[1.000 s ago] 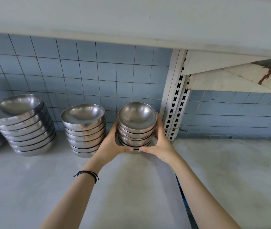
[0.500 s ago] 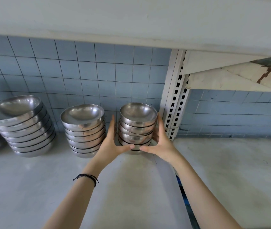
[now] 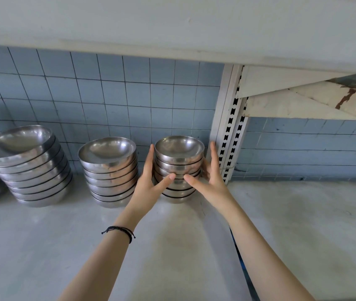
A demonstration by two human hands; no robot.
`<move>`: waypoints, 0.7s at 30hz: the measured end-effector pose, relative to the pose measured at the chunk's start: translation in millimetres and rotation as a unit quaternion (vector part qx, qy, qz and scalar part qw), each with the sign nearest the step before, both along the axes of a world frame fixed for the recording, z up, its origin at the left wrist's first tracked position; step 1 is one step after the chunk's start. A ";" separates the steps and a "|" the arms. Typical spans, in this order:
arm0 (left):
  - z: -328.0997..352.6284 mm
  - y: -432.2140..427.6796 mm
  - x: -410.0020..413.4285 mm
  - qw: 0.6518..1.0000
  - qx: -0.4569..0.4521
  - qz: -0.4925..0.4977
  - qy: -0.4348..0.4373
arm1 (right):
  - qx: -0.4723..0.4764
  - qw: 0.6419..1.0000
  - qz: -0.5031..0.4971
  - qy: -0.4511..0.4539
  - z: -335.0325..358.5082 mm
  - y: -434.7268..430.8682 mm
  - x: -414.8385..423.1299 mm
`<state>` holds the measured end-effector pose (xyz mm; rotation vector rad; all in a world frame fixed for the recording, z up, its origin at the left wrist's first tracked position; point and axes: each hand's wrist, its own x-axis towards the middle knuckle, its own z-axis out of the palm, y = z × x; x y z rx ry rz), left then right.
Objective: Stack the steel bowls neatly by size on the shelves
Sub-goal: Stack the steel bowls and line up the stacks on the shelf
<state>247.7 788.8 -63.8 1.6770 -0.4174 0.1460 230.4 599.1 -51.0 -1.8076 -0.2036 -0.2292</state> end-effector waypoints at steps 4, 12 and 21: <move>-2.4 -2.6 -2.0 1.000 -0.023 0.011 0.009 | -0.009 1.000 -0.018 -0.008 3.0 -2.1 -0.6; 2.7 -4.5 -4.4 0.999 -0.027 0.007 0.023 | -0.012 1.000 0.009 -0.010 1.1 2.4 -3.2; 3.6 -9.3 -7.9 0.999 0.006 0.030 0.013 | -0.037 0.999 -0.019 0.007 1.4 6.2 -8.1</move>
